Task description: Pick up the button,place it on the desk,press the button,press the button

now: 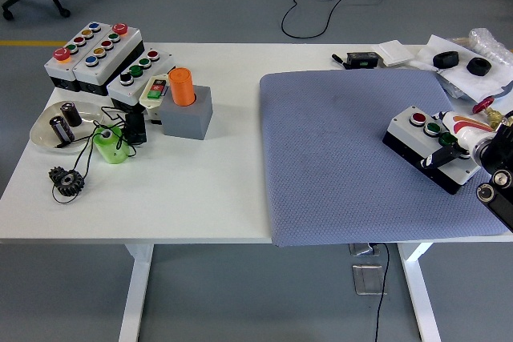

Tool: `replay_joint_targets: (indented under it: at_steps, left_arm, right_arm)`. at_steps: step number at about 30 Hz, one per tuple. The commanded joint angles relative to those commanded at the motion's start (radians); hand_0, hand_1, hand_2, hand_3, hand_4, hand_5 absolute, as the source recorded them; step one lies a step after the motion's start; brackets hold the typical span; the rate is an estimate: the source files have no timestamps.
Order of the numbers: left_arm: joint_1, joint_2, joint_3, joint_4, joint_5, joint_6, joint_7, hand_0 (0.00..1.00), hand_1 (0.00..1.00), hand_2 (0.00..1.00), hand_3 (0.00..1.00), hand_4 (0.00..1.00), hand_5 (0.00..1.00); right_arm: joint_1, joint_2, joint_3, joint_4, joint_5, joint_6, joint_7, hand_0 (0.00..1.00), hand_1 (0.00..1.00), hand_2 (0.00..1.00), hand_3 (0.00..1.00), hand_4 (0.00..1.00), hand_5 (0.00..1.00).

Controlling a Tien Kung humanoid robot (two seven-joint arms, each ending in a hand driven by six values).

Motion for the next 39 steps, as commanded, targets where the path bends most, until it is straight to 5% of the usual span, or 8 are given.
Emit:
replay_joint_targets:
  at_steps: [5,12,17,18,24,29,30,39]
  left_arm:
    - [-0.001,0.000,-0.002,0.000,0.001,0.000,0.000,0.597,0.539,0.510,0.454,0.263,0.972]
    - [-0.002,0.000,-0.003,0.000,0.001,0.000,0.000,0.597,0.540,0.507,0.453,0.263,0.972]
    - [-0.004,0.000,-0.006,0.000,0.003,0.001,-0.001,0.597,0.540,0.507,0.453,0.263,0.972]
    - [-0.004,0.000,-0.007,0.000,0.003,0.000,-0.001,0.597,0.540,0.507,0.451,0.266,0.974]
    - [-0.004,0.000,-0.006,0.000,0.001,0.001,-0.001,0.599,0.539,0.505,0.452,0.266,0.974]
    - [-0.005,0.000,-0.007,0.000,0.003,0.001,-0.002,0.599,0.539,0.505,0.452,0.266,0.974]
    - [-0.006,0.000,-0.009,0.000,0.004,0.001,-0.002,0.598,0.540,0.505,0.452,0.266,0.976]
    - [-0.010,0.001,-0.012,0.001,0.004,0.002,-0.003,0.599,0.539,0.505,0.452,0.267,0.976]
  right_arm:
    - [0.016,0.004,-0.022,-0.018,-0.066,0.042,-0.019,0.489,0.386,0.385,0.655,0.923,0.111]
    - [0.025,0.005,-0.041,-0.040,-0.072,0.077,-0.028,0.352,0.242,0.282,0.510,0.910,0.148]
    - [0.016,-0.011,-0.038,-0.026,-0.036,-0.006,-0.026,0.352,0.242,0.282,0.510,0.910,0.148]
    - [0.013,-0.019,-0.037,-0.019,-0.024,-0.031,-0.022,0.246,0.128,0.227,0.414,0.742,0.067]
    - [-0.002,-0.055,-0.020,0.037,0.014,-0.080,0.010,0.199,0.082,0.203,0.419,0.678,0.115]
    - [-0.006,-0.089,-0.021,0.104,0.042,-0.081,0.094,0.199,0.082,0.203,0.419,0.678,0.115]
    - [-0.004,-0.103,-0.032,0.126,0.044,-0.064,0.123,0.194,0.071,0.200,0.413,0.607,0.136]
    - [0.020,-0.162,-0.131,0.278,-0.022,0.064,0.352,0.190,0.077,0.201,0.415,0.584,0.127]
